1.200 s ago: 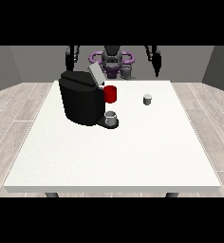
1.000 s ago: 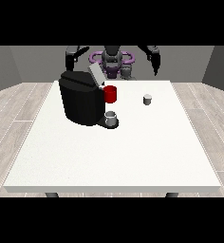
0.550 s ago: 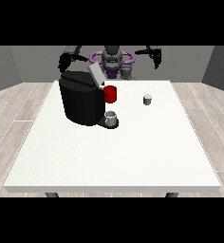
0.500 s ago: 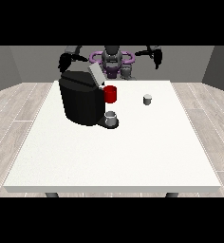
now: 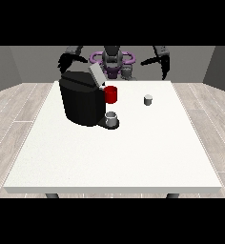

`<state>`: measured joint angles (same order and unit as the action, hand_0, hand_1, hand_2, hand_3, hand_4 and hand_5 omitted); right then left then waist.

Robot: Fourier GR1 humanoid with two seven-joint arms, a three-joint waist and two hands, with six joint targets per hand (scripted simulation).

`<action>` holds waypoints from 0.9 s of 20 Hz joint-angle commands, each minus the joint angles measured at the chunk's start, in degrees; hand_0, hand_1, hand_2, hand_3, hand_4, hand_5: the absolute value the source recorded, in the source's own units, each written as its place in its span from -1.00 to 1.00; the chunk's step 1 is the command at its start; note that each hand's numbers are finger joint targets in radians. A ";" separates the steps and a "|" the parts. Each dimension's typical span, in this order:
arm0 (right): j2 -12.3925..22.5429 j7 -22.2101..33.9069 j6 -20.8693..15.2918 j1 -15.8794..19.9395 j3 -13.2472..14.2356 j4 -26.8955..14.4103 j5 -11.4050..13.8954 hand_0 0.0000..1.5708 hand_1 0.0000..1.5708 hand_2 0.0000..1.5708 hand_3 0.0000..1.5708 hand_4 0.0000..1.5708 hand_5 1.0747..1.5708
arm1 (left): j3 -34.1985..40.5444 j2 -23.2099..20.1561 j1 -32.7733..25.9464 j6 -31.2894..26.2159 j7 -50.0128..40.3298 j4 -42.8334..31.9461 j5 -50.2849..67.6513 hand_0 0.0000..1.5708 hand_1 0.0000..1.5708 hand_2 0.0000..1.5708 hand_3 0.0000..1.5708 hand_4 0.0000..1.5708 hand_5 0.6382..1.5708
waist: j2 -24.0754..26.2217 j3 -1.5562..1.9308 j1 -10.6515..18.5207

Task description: Insert the coffee pod into the coffee machine and close the lid

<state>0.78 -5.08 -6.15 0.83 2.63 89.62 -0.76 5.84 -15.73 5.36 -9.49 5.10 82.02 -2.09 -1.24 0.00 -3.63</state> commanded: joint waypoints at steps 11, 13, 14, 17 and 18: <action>-0.71 0.89 -0.74 3.88 -2.54 -1.47 0.06 -1.00 -1.00 -1.00 -1.00 -0.54 1.00 | 4.03 -5.14 14.57 0.05 0.83 -23.36 -5.49 -1.00 -1.00 -1.00 -1.00 -1.00 1.00 | -6.39 -0.02 -3.90; -0.73 1.89 -2.55 8.72 -1.69 -4.19 1.89 -1.00 -1.00 -1.00 -1.00 -0.50 1.00 | 1.91 -2.29 16.38 2.93 0.68 -23.70 -7.64 -1.00 -1.00 -1.00 -1.00 -1.00 1.00 | -8.76 -0.02 -2.69; -0.13 1.61 -2.04 6.83 -1.58 -3.78 2.34 -1.00 -1.00 -1.00 -1.00 -0.53 1.00 | 2.22 -4.62 15.08 1.53 2.80 -25.61 -8.64 -1.00 -1.00 -1.00 -1.00 -1.00 1.00 | -8.00 -0.02 -2.77; 0.29 3.70 -1.77 8.41 -0.83 -5.07 1.47 -1.00 -1.00 -1.00 -1.00 -0.50 1.00 | 0.03 -2.97 15.84 2.52 2.44 -27.96 -11.23 -1.00 -1.00 -1.00 -1.00 -1.00 1.00 | -7.55 -0.02 -2.79; 2.03 1.15 -0.23 8.04 1.13 -8.23 0.64 -1.00 -1.00 -1.00 -1.00 -0.48 1.00 | 0.28 -4.79 18.21 1.43 -0.73 -26.41 -11.32 -1.00 -1.00 -1.00 -1.00 -1.00 1.00 | -6.92 0.00 -2.47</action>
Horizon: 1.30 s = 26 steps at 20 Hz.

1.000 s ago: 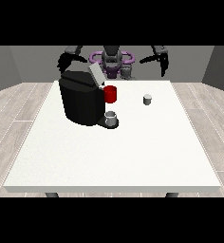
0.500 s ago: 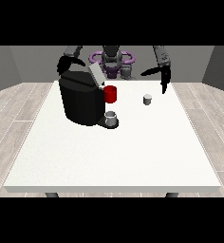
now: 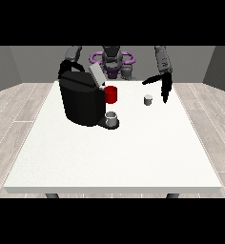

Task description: Insert the coffee pod into the coffee machine and close the lid

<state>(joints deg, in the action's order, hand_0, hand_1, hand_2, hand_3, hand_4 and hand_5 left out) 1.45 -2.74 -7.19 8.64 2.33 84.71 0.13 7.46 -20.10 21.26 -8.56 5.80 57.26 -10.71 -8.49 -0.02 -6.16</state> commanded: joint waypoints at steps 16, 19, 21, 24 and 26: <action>0.01 1.64 -0.92 2.71 -1.05 -4.08 1.63 -1.00 -1.00 -1.00 -1.00 -0.42 1.00 | -3.92 -0.96 6.88 6.31 3.39 -16.96 -14.34 -0.24 -0.24 -0.09 -0.40 -1.00 1.00 | -0.35 0.00 -1.93; 1.24 3.51 -1.16 4.61 0.72 -4.22 0.76 -1.00 -1.00 -1.00 -1.00 -0.34 1.00 | -4.93 -2.31 6.19 8.45 6.84 -17.99 -17.21 -0.30 -0.30 -0.11 -0.42 -1.00 1.00 | -0.59 -0.01 -1.08; 1.61 -2.36 0.25 1.79 2.29 -7.68 -0.40 -1.00 -1.00 -1.00 -1.00 -0.33 1.00 | -6.81 0.68 4.97 11.57 7.04 -16.06 -19.07 -0.18 -0.18 0.00 -0.33 -1.00 1.00 | 0.50 0.02 -0.27; -1.29 1.13 -3.61 3.13 -0.43 -5.53 1.81 -1.00 -1.00 -1.00 -1.00 -0.33 1.00 | -4.49 -1.37 8.20 11.13 8.41 -20.63 -19.44 -0.08 -0.08 0.08 -0.21 -0.81 1.00 | 0.30 0.00 -0.88; 0.48 0.78 -0.77 1.13 0.55 -5.10 0.11 -1.00 -1.00 -1.00 -1.00 -0.35 1.00 | -5.36 3.51 5.42 17.94 7.97 -20.14 -20.49 -0.13 -0.13 0.08 -0.17 -0.63 1.00 | 1.09 0.00 -1.86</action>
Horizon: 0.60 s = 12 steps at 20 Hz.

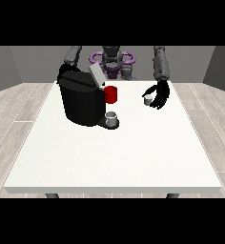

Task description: Insert the coffee pod into the coffee machine and close the lid

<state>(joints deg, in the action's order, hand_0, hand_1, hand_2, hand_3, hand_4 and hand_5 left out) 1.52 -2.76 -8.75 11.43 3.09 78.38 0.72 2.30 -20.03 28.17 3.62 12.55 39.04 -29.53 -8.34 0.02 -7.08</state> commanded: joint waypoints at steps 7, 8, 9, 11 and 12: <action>1.58 0.17 1.74 2.38 2.21 -0.47 -3.46 -1.00 -1.00 -1.00 -1.00 -0.32 1.00 | -0.44 -2.63 2.02 3.57 4.35 -4.34 -5.25 0.26 0.26 0.39 0.10 -0.64 1.00 | -0.27 -0.04 0.12; 0.07 -2.79 0.47 -0.12 0.33 -1.68 -1.14 -1.00 -1.00 -1.00 -1.00 -0.38 1.00 | -1.12 -0.11 1.48 8.05 3.19 -5.16 -6.84 0.18 0.18 0.32 0.04 -0.64 1.00 | -1.81 -0.04 -0.72; 0.06 -1.86 -0.24 3.52 1.03 -1.50 -1.63 -1.00 -1.00 -1.00 -1.00 -0.46 1.00 | -0.82 -1.23 4.18 7.04 2.39 -5.87 -7.12 0.14 0.14 0.29 -0.01 -0.61 1.00 | -3.73 -0.04 -0.96; -0.40 -1.92 1.04 0.11 -0.67 1.47 -1.76 -1.00 -1.00 -1.00 -1.00 -0.47 1.00 | 0.18 -2.26 3.03 8.11 4.91 -8.25 -7.31 0.31 0.31 0.42 0.13 -0.63 1.00 | -2.81 -0.05 -2.52; 1.19 -4.05 1.76 1.40 1.19 -2.20 -2.04 -1.00 -1.00 -1.00 -1.00 -0.49 1.00 | -0.16 -2.05 6.08 5.80 1.32 -6.74 -7.46 0.42 0.42 0.49 0.23 -0.64 1.00 | -2.91 -0.03 -1.65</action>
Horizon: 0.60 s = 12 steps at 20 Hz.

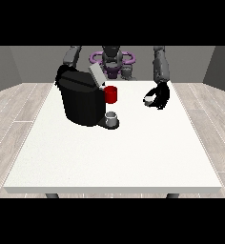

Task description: Insert the coffee pod into the coffee machine and close the lid

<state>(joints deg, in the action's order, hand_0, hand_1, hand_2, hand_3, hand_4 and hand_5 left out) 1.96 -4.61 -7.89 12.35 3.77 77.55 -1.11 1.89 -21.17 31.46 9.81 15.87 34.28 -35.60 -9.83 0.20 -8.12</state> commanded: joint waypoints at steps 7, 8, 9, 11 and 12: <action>1.96 3.79 1.31 0.32 2.06 -2.72 -2.34 -1.00 -1.00 -1.00 -1.00 -0.42 1.00 | -1.25 1.11 4.01 -6.85 2.09 1.44 -0.49 0.88 0.88 0.87 0.79 -0.20 1.00 | 4.93 -0.20 0.97; 0.40 1.10 -0.49 0.90 2.25 -4.70 -1.78 -1.00 -1.00 -1.00 -1.00 -0.36 1.00 | -1.48 1.82 4.62 -6.45 3.61 2.84 -0.43 0.85 0.85 0.85 0.77 -0.21 1.00 | 3.84 -0.19 2.32; 1.07 1.32 0.49 -0.68 1.70 -5.00 -1.37 -1.00 -1.00 -1.00 -1.00 -0.37 1.00 | -1.26 0.54 4.86 -9.69 3.13 3.51 0.30 0.78 0.78 0.81 0.74 -0.24 1.00 | 6.39 -0.19 2.96; 2.56 2.21 1.09 0.92 3.41 -7.60 -2.24 -1.00 -1.00 -1.00 -1.00 -0.38 1.00 | -2.40 0.96 7.06 -11.15 0.96 5.09 -0.84 0.71 0.71 0.78 0.73 -0.25 1.00 | 6.13 -0.18 3.40; -1.01 -2.53 -0.50 -1.17 1.01 -8.09 -0.58 -1.00 -1.00 -1.00 -1.00 -0.40 1.00 | -2.79 2.66 8.49 -11.21 -2.00 5.82 -1.06 0.68 0.68 0.76 0.72 -0.26 1.00 | 7.20 -0.17 3.08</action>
<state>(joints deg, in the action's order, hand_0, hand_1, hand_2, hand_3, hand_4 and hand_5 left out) 2.34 -4.05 -7.96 12.32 5.22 72.35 -2.22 0.28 -19.88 37.17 1.70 16.71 37.50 -36.26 -4.85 0.02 -5.92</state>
